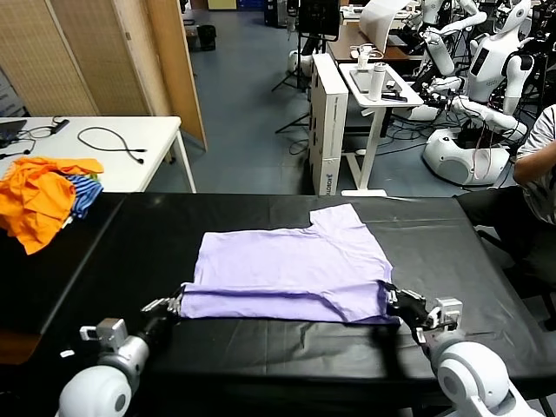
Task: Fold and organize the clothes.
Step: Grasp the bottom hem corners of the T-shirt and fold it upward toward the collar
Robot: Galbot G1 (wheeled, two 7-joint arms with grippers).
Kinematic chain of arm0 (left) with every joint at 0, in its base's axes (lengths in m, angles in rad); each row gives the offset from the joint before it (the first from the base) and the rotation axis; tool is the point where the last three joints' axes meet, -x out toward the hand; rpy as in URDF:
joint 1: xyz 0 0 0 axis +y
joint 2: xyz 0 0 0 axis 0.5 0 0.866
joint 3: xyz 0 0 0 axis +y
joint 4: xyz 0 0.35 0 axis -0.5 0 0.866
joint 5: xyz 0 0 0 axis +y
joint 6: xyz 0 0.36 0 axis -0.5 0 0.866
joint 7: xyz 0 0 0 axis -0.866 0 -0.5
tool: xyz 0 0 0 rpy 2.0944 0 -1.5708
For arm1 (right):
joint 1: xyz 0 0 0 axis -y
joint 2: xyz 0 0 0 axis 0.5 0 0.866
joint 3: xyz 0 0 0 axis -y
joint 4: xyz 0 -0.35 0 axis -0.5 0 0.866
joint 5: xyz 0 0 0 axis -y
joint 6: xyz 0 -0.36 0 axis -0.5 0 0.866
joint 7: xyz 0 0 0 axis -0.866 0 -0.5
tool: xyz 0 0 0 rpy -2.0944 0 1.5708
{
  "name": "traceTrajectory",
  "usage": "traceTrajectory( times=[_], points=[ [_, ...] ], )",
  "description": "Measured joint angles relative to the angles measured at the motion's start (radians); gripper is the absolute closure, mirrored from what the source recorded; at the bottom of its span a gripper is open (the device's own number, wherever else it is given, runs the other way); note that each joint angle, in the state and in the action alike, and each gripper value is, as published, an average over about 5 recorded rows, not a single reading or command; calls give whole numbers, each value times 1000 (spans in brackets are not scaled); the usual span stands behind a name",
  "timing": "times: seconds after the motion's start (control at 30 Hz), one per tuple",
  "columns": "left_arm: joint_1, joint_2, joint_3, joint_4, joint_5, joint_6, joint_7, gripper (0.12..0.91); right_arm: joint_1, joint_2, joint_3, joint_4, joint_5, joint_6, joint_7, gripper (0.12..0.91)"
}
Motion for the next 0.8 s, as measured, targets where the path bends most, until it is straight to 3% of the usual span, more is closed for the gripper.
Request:
traceTrajectory(
  times=[0.1, 0.17, 0.27, 0.33, 0.53, 0.63, 0.8],
  points=[
    [-11, -6, 3, 10, 16, -1, -3, 876, -22, -12, 16, 17, -20, -21, -14, 485],
    [-11, -11, 4, 11, 27, -2, -8, 819, -45, -18, 31, 34, -27, -29, -22, 353],
    [-3, -17, 3, 4, 38, 2, -15, 649, -90, -23, 59, 67, -29, -31, -31, 194],
    [7, -20, -1, -7, 46, 7, -17, 517, -123, -27, 78, 89, -30, -26, -38, 139],
    [51, -38, -21, -50, 62, 10, -16, 182, -214, -31, 130, 121, -41, -2, -69, 119],
    [79, -50, -25, -74, 71, 15, -16, 131, -252, -24, 152, 128, -54, 11, -91, 119],
    [110, -72, -32, -85, 85, 19, -26, 124, -277, -17, 162, 115, -79, 24, -113, 118]
  ],
)
